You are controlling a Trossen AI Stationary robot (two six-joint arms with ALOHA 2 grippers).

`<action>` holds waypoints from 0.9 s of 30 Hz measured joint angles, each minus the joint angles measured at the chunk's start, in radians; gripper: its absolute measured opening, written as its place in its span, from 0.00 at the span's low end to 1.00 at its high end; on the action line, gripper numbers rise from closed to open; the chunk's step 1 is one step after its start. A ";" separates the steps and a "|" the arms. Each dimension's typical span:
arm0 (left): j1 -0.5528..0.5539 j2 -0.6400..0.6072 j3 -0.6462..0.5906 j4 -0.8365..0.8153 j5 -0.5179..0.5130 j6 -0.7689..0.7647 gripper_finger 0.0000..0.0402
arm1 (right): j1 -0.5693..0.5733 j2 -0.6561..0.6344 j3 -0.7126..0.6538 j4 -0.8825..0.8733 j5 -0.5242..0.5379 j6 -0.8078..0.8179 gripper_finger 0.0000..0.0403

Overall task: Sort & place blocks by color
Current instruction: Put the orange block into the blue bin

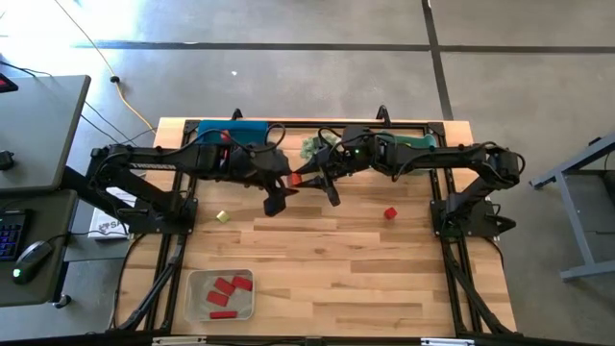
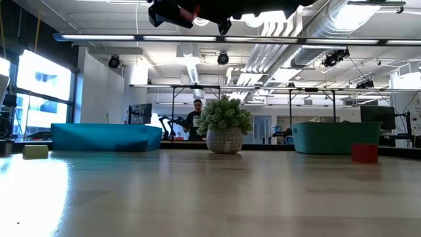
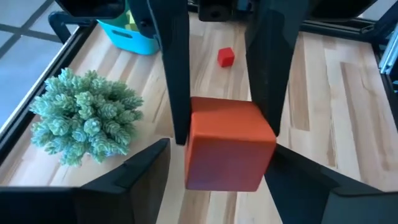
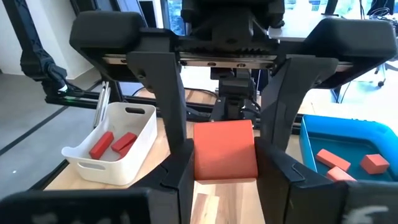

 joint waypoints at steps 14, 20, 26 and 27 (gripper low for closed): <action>0.039 0.000 0.000 0.009 0.001 0.022 0.31 | -0.020 0.000 0.000 -0.004 0.004 0.011 0.26; 0.039 0.000 0.000 0.009 0.001 0.042 0.27 | -0.022 0.000 0.000 -0.005 0.007 0.010 0.33; 0.039 0.000 0.000 -0.008 -0.018 0.042 0.27 | -0.020 0.000 0.000 -0.009 0.099 0.008 0.43; 0.040 0.000 0.000 -0.022 -0.031 0.043 0.27 | -0.020 0.001 0.000 -0.012 0.125 0.008 0.44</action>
